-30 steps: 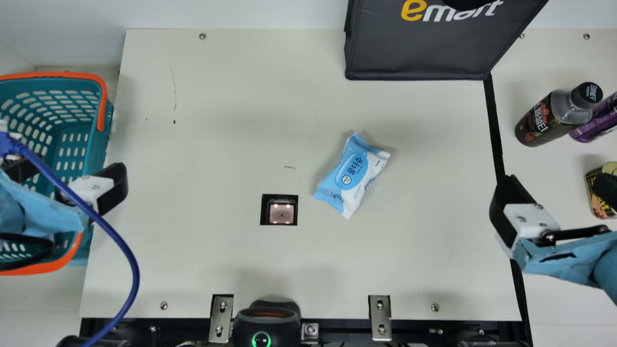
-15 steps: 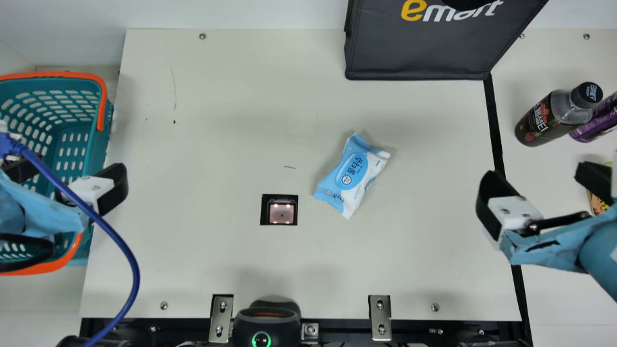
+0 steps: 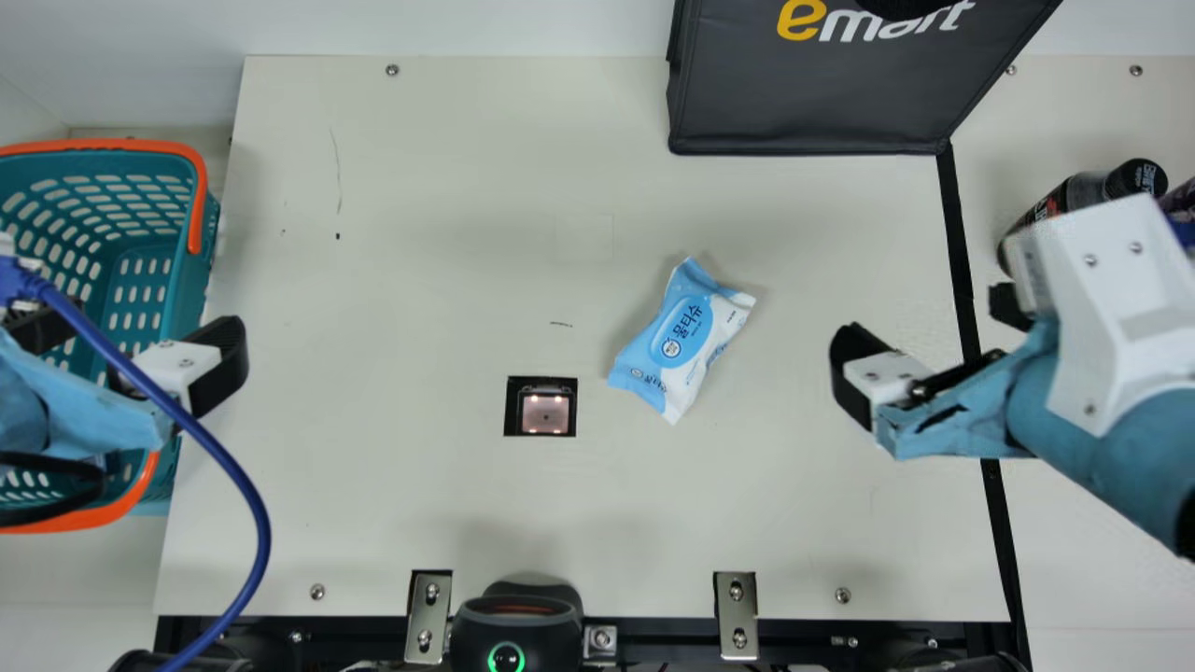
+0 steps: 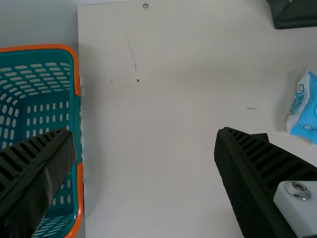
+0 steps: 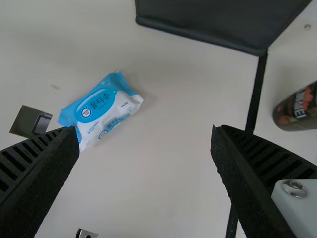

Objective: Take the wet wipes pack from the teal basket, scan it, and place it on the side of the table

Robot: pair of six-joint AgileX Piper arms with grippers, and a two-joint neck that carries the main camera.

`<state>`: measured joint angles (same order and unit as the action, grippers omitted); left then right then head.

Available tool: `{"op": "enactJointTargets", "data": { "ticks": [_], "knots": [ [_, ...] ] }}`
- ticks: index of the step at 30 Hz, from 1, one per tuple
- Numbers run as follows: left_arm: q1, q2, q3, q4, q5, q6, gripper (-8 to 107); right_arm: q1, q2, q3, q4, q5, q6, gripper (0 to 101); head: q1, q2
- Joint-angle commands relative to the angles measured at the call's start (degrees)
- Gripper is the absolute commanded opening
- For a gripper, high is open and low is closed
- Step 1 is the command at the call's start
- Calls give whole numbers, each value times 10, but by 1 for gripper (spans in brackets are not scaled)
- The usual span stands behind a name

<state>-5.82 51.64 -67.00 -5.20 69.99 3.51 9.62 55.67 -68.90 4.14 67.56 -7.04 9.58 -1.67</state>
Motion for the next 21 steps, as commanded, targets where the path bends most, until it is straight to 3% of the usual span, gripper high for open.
{"op": "enactJointTargets", "data": {
  "ticks": [1, 21],
  "knots": [
    [0, 0, 0, 0, 0, 0, 90, 12, 13, 4, 0, -3, 1, 95, -17, 1],
    [0, 0, 0, 0, 0, 0, 90, 165, 140, 29, -6, -57, 82, 95, -17, 1]
  ]
}}
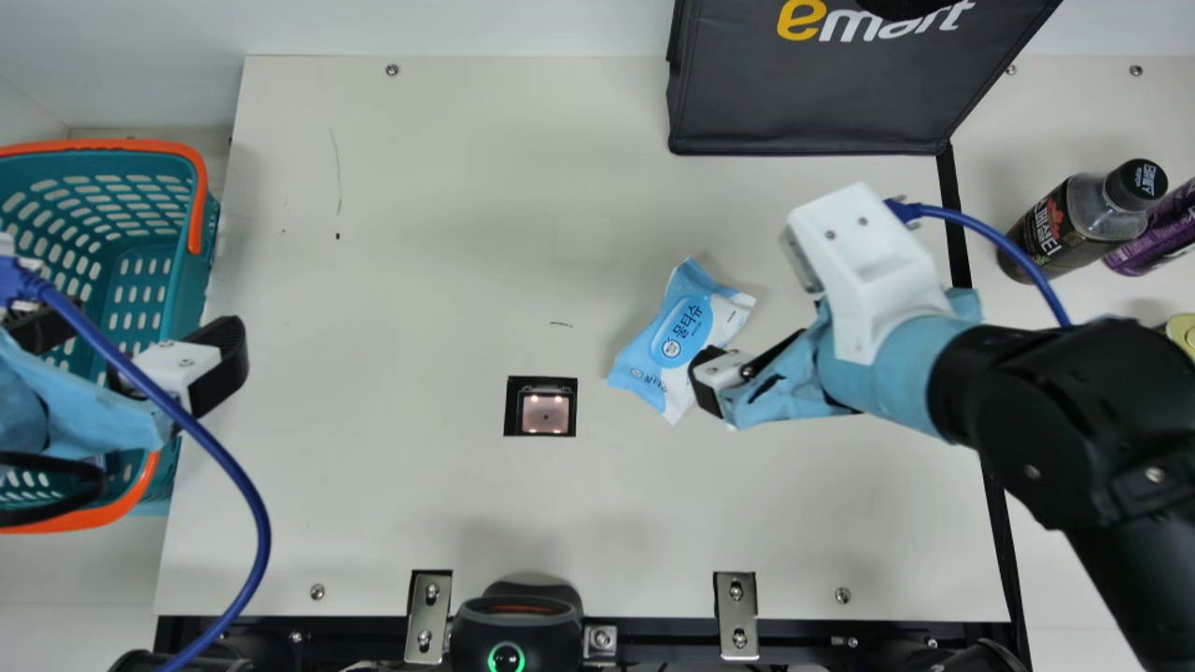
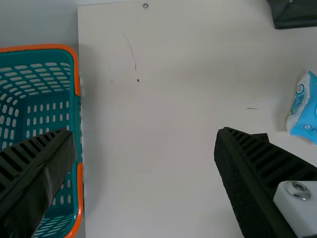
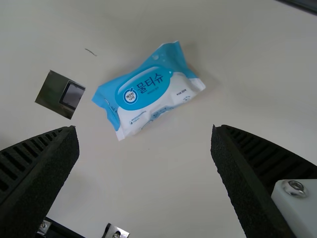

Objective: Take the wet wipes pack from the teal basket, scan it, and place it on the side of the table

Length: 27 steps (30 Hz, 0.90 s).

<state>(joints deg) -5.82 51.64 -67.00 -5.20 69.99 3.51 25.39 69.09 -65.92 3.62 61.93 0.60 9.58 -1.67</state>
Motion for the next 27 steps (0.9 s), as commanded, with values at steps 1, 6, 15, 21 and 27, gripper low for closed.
{"op": "enactJointTargets", "data": {
  "ticks": [1, 6, 15, 21, 27],
  "knots": [
    [0, 0, 0, 0, 0, 0, 90, 14, 12, 0, -2, -4, 12, 95, -17, 1],
    [0, 0, 0, 0, 0, 0, 90, 40, 37, 1, -9, -17, 40, 95, -17, 1],
    [0, 0, 0, 0, 0, 0, 90, 70, 77, -2, -40, -30, 112, 95, -17, 1],
    [0, 0, 0, 0, 0, 0, 90, 90, 122, -26, -75, -34, 204, 95, -17, 1],
    [0, 0, 0, 0, 0, 0, 90, 109, 173, -57, -107, -33, 316, 95, -17, 1]
  ]
}}
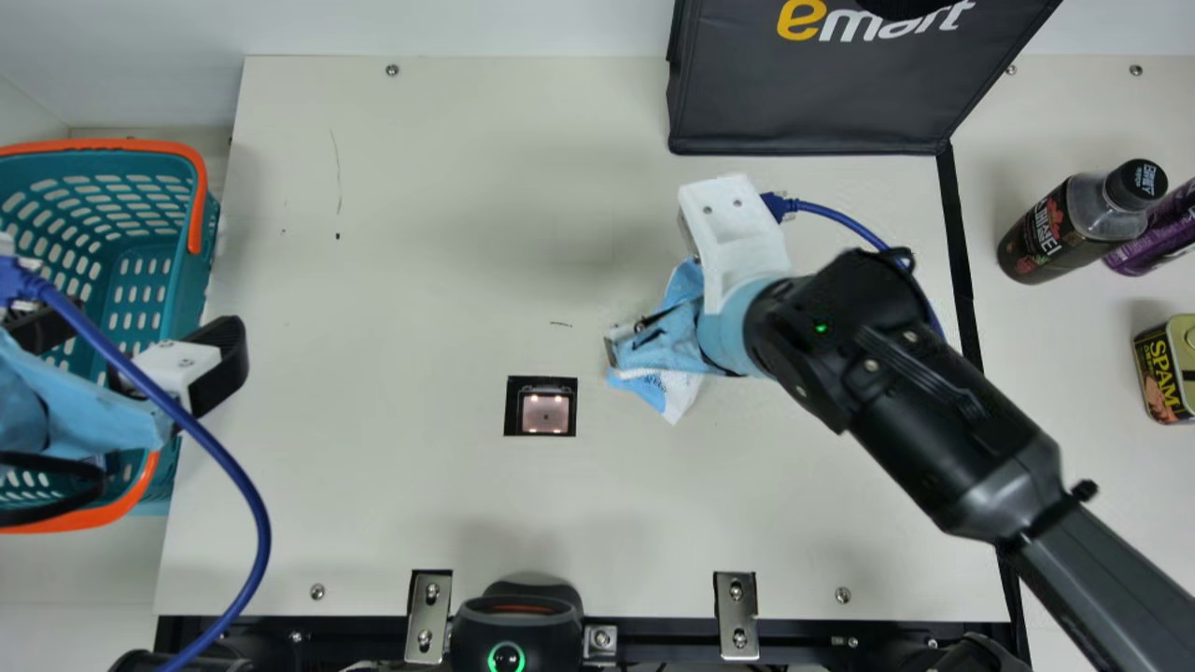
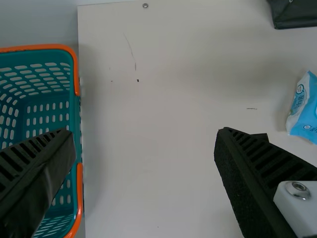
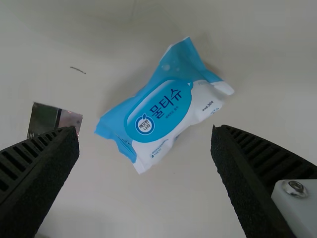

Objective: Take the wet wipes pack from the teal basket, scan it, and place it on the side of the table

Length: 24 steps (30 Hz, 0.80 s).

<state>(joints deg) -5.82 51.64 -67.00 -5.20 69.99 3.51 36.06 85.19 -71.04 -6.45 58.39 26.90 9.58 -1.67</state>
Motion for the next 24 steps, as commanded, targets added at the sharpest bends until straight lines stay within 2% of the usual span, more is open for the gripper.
{"op": "enactJointTargets", "data": {
  "ticks": [1, 13, 18, 24],
  "knots": [
    [0, 0, 0, 0, 0, 0, 90, 5, 20, -11, -12, 3, 73, 95, -17, 1],
    [0, 0, 0, 0, 0, 0, 90, 35, 104, -63, -78, 42, 302, 95, -17, 1],
    [0, 0, 0, 0, 0, 0, 90, 40, 127, -71, -84, 52, 362, 95, -17, 1],
    [0, 0, 0, 0, 0, 0, 90, 37, 144, -59, -74, 45, 403, 95, -17, 1]
  ]
}}
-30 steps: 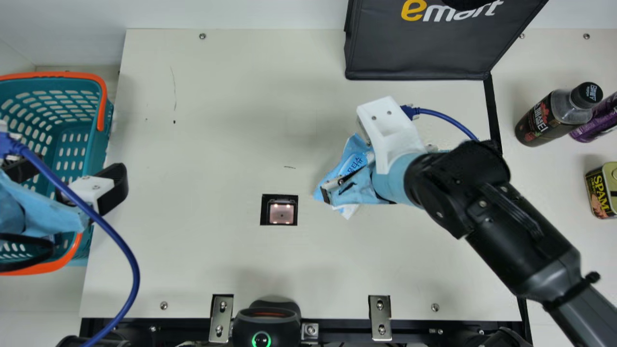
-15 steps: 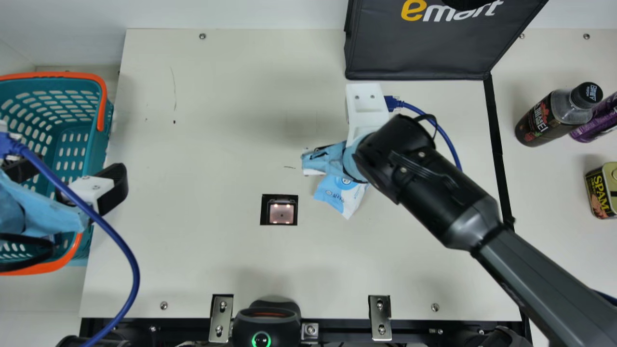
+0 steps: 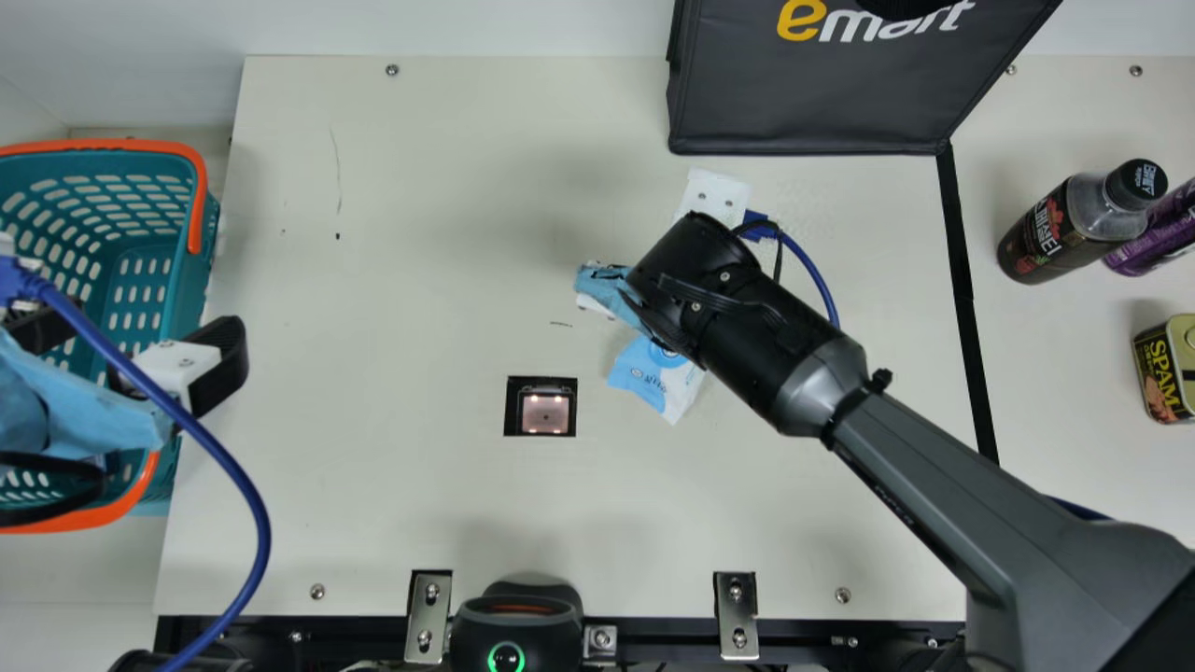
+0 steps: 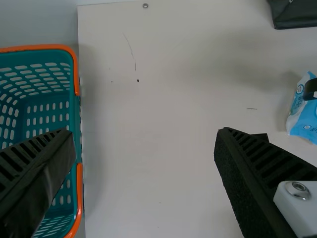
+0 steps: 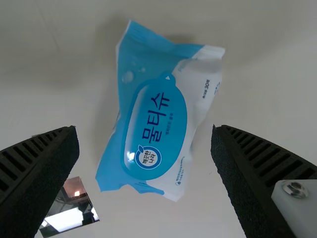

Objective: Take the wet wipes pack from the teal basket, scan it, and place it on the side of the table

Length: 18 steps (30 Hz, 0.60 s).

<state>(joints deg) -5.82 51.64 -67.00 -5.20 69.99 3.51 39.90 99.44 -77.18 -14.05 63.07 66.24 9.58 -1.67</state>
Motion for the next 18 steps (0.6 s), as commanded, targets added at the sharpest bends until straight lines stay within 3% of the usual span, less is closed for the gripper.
{"op": "enactJointTargets", "data": {
  "ticks": [1, 18],
  "knots": [
    [0, 0, 0, 0, 0, 0, 90, -2, 3, 6, 4, -5, 14, 95, -17, 1],
    [0, 0, 0, 0, 0, 0, 90, -33, 40, 71, 16, -107, 45, 95, -17, 1]
  ]
}}
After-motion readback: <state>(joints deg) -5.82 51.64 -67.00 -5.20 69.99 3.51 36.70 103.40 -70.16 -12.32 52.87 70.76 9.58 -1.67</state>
